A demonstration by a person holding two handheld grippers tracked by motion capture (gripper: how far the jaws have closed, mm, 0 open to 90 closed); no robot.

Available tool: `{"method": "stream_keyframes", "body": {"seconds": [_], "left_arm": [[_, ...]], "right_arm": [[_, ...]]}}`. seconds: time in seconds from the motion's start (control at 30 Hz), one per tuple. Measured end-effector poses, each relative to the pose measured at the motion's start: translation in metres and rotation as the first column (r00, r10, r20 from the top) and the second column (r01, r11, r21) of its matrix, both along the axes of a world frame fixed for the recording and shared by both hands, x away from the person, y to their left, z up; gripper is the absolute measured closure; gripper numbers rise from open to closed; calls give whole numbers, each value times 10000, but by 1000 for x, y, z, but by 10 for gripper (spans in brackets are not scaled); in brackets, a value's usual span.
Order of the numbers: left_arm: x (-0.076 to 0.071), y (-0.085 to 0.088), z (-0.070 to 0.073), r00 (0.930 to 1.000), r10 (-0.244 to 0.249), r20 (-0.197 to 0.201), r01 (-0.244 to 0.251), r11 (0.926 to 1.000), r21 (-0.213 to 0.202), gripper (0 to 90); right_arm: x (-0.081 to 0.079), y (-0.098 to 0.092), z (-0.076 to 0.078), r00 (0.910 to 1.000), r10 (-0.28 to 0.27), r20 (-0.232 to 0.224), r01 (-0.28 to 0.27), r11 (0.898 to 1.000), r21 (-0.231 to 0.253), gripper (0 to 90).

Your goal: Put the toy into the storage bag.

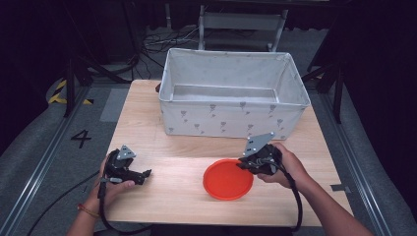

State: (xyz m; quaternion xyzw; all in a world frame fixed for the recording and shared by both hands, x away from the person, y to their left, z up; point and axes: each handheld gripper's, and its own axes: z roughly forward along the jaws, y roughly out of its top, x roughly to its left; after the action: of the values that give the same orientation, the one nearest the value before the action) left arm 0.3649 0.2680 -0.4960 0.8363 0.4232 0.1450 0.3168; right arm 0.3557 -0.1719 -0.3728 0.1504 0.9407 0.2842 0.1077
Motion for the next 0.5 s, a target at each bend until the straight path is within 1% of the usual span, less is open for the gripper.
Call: {"method": "stream_keyframes", "body": {"seconds": [0.07,0.2,0.23,0.27,0.3,0.33,0.5], "left_arm": [[0,0,0,10000,16,86,-16,10000,60,5],[0,0,0,10000,17,85,-18,10000,62,6],[0,0,0,10000,21,85,-21,10000,59,5],[0,0,0,10000,21,85,-21,10000,59,5],[0,0,0,10000,18,86,-19,10000,62,5],[0,0,0,10000,21,87,-22,10000,61,5],[0,0,0,10000,23,83,-23,10000,57,5]], "right_arm": [[-1,-12,5,9995,-212,253,217,9995,-214,825],[-2,-32,13,9984,-470,328,480,9983,-320,825],[-2,-36,15,9975,-554,443,571,9976,-384,825],[-2,-36,15,9975,-554,443,571,9976,-384,825],[-2,-43,20,9962,-681,536,702,9968,-379,825],[-2,-43,20,9962,-681,536,702,9968,-379,825],[1,-59,32,9929,-857,825,910,9939,-622,825]]}}
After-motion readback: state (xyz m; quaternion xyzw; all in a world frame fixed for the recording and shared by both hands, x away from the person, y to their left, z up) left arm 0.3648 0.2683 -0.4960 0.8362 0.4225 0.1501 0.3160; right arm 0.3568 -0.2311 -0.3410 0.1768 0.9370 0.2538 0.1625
